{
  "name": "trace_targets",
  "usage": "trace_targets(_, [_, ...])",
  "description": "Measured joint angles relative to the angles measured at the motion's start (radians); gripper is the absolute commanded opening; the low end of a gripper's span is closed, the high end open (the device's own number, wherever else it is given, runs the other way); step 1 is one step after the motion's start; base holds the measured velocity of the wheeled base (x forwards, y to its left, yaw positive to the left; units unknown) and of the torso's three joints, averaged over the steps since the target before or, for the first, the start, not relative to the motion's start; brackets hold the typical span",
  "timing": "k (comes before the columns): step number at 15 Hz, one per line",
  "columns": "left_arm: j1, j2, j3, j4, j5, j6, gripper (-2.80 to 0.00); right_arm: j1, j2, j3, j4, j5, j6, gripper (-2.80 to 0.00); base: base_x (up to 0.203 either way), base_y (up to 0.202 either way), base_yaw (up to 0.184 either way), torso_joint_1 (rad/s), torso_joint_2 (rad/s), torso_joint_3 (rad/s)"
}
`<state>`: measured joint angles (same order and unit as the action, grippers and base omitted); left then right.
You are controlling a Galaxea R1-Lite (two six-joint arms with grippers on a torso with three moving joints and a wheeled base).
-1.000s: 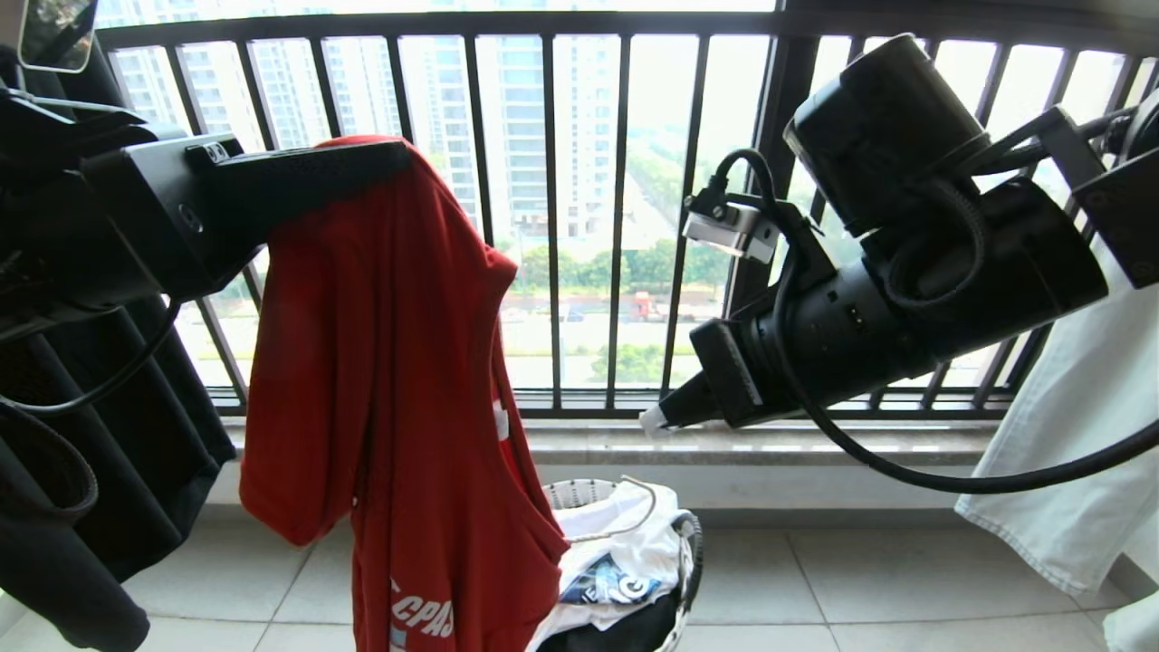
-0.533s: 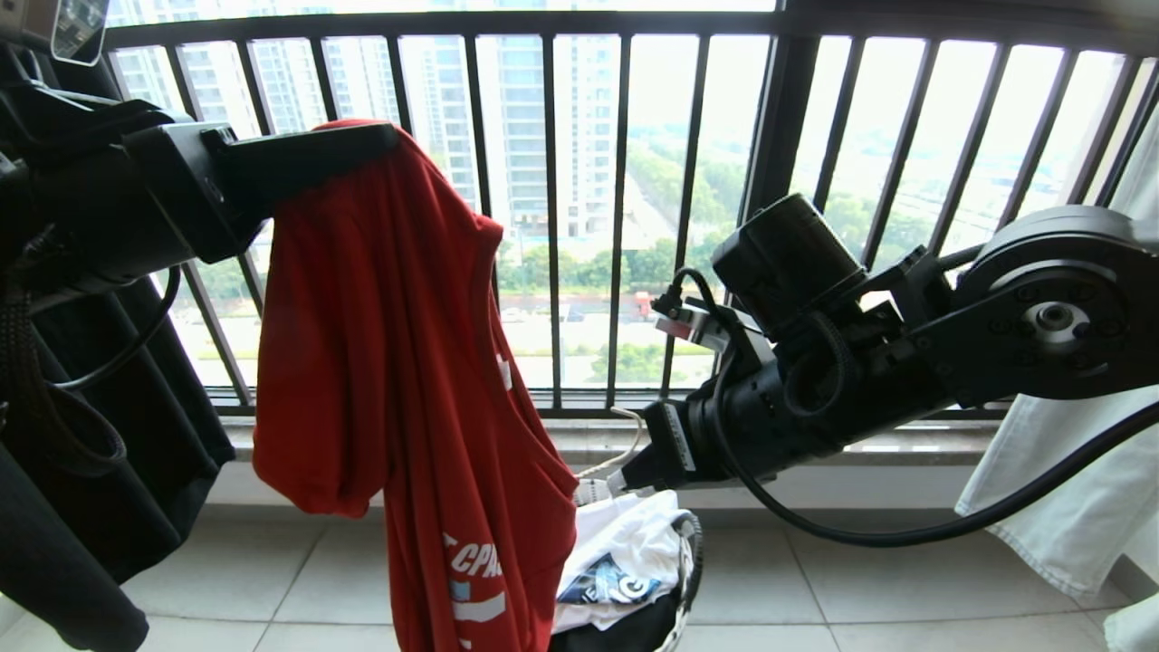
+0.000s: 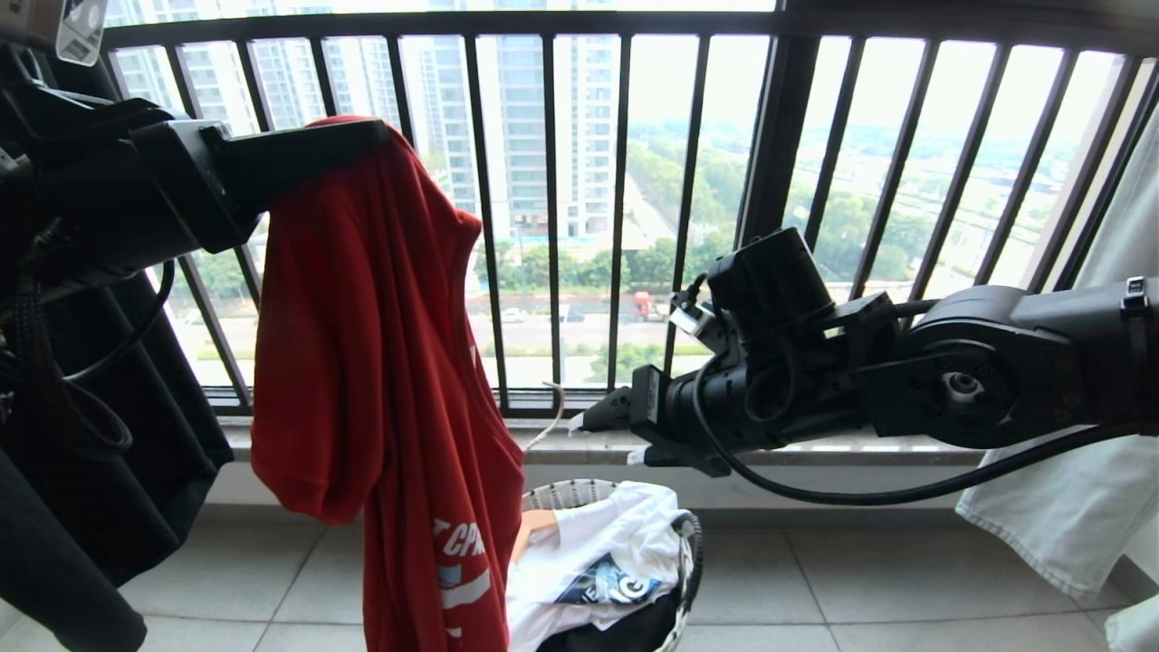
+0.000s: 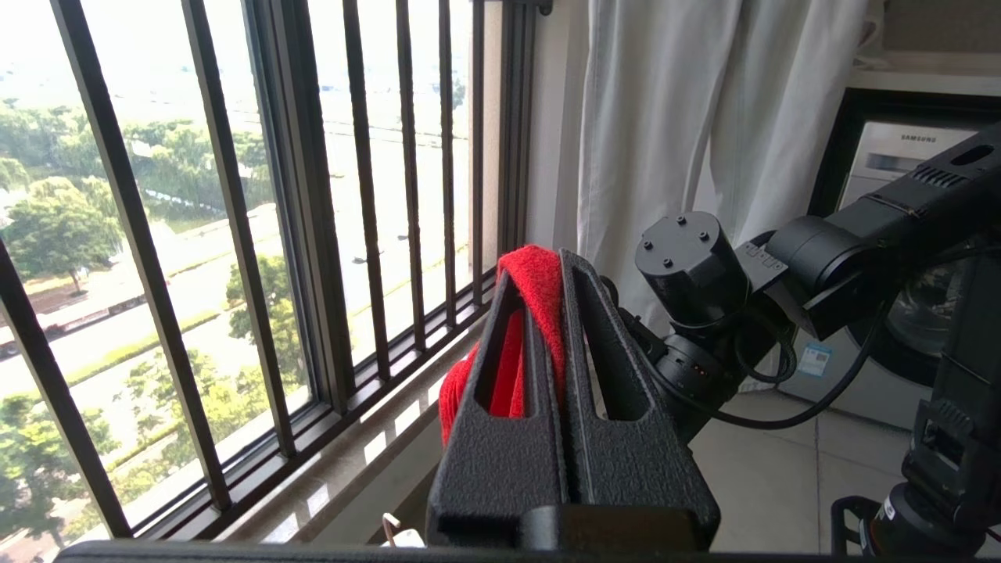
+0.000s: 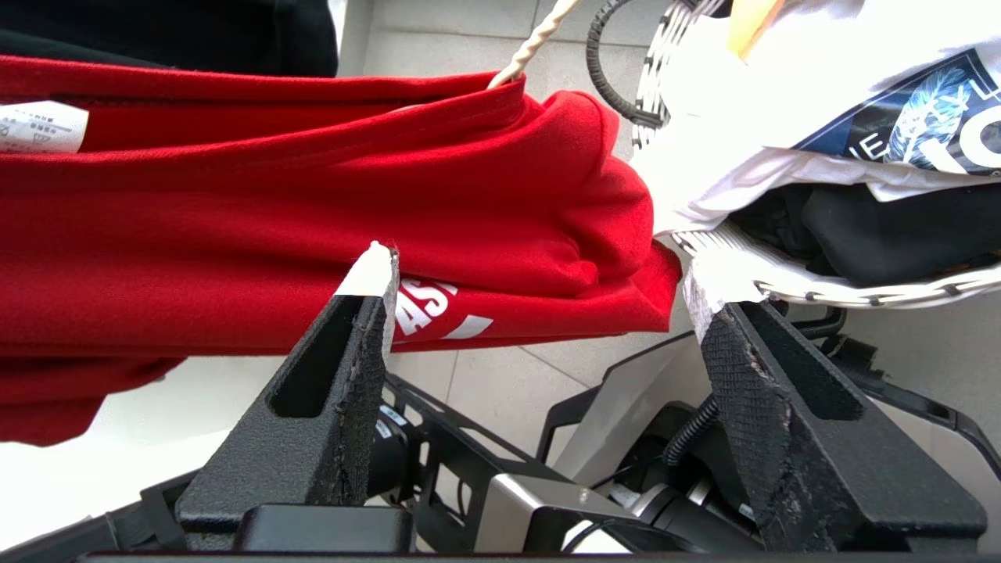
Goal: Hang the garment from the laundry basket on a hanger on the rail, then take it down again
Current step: Hang the clothes rack on the clothesline
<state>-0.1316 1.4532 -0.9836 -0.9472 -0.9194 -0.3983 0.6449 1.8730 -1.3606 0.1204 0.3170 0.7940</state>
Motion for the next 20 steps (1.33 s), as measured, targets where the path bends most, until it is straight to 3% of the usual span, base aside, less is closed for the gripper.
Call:
trace_targets(5, [0.005,0.0,-0.001,0.0,0.001,0.0,-2.8,-0.019,0.13,-0.048,-0.075,0.023,0.159,0.0,0.0,0.0,0.0,0.0,0.0,0.0])
trace_targets(12, [0.004,0.0,0.0,0.0,0.0,0.0,-2.8,-0.028,0.239,-0.142,-0.078,0.038,0.229,0.0,0.0,0.0,0.0,0.0,0.0,0.0])
trace_targets(13, [0.003,-0.001,0.0,0.0,0.0,0.0,-2.8,-0.026,0.254,-0.159,-0.078,0.041,0.23,-2.8,0.0,0.0,0.0,0.0,0.0,0.0])
trace_targets(20, [0.003,-0.007,0.005,0.0,0.0,-0.001,-2.8,0.022,0.374,-0.357,-0.076,0.097,0.301,-2.8,0.0,0.0,0.0,0.0,0.0,0.0])
